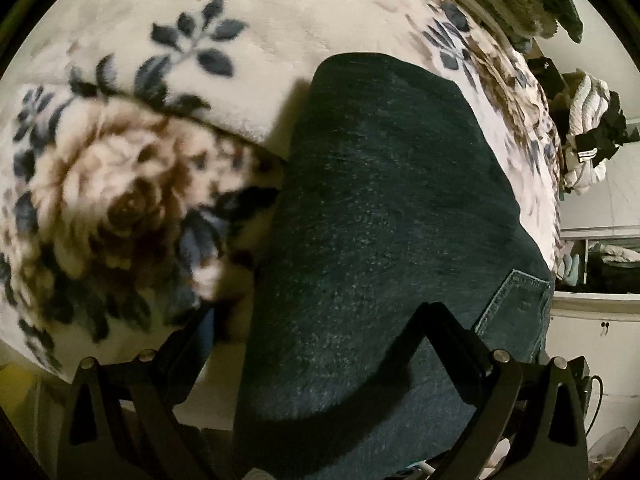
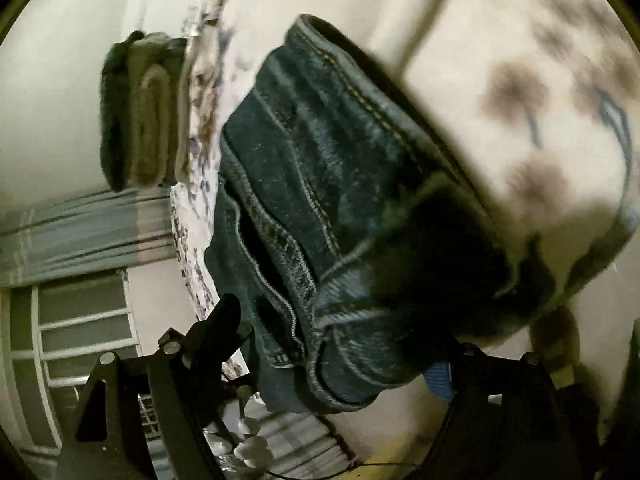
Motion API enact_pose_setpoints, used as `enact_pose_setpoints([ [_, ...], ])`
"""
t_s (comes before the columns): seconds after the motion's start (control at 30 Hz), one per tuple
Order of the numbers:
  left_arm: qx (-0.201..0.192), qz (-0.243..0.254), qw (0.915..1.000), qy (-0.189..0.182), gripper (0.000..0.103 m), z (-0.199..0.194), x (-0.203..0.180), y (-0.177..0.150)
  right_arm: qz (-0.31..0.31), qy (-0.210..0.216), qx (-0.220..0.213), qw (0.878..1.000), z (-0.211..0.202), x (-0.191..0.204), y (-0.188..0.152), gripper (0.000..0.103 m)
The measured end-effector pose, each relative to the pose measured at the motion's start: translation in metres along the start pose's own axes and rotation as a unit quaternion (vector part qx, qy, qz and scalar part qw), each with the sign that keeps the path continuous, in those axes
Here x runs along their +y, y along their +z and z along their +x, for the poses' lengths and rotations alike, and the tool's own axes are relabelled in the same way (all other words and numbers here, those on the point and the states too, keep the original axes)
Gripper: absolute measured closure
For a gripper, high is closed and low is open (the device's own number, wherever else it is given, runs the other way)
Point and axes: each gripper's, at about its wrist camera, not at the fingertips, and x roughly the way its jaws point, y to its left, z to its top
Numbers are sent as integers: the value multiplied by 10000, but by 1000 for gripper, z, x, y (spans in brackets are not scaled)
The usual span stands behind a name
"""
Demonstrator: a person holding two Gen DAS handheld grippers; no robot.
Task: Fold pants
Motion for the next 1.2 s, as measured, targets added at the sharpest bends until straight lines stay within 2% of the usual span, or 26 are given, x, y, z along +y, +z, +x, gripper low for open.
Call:
enact_pose_setpoints([
  [0.03,-25,30,10000,-10,0,1,-1,1,-23,-69,37,10000,1,-5,1,19],
  [0.1,-72,79,9999,-14,0,4,-4,2,182,128,67,9997,11,-19,6,18],
  [0.13,-111,97,9999,-26,0,3,-3,2,297,269,55,9992,12,-20,9,18],
  [0.2,-190,62,9998,-83,0,1,-2,1,249,225,29,9994,9,-15,11,18],
  [0.27,-288,32,9994,-191,0,0,-1,1,51,106,-65,9999,5,-6,7,25],
  [0.3,-376,60,9988,-297,14,-3,-1,-1,-4,-11,-102,9999,3,-4,5,30],
  [0.37,-519,195,9980,-312,49,-11,-4,-4,-13,-104,-182,9998,-3,-5,1,48],
  [0.4,-554,255,9977,-289,60,-15,-4,-6,-17,-111,-206,9997,-7,-6,0,51],
  [0.47,-629,304,9969,-375,74,-23,-7,-9,-98,-187,-242,9995,-12,-1,-7,60],
  [0.5,-681,332,9963,-413,78,-28,-9,-11,-134,-208,-252,9994,-15,3,-7,62],
  [0.73,-951,593,9929,-391,82,-81,-30,-24,-421,-349,-209,9983,-32,46,-19,70],
  [0.9,-1077,677,9912,-358,83,-124,-50,-17,-688,-402,-82,9968,-46,88,-23,71],
  [1.1,-1316,701,9882,-364,83,-178,-93,21,-945,-287,-120,9950,-60,174,-6,71],
  [1.2,-1532,714,9845,-459,83,-210,-115,57,-1073,-173,-223,9938,-67,225,10,71],
])
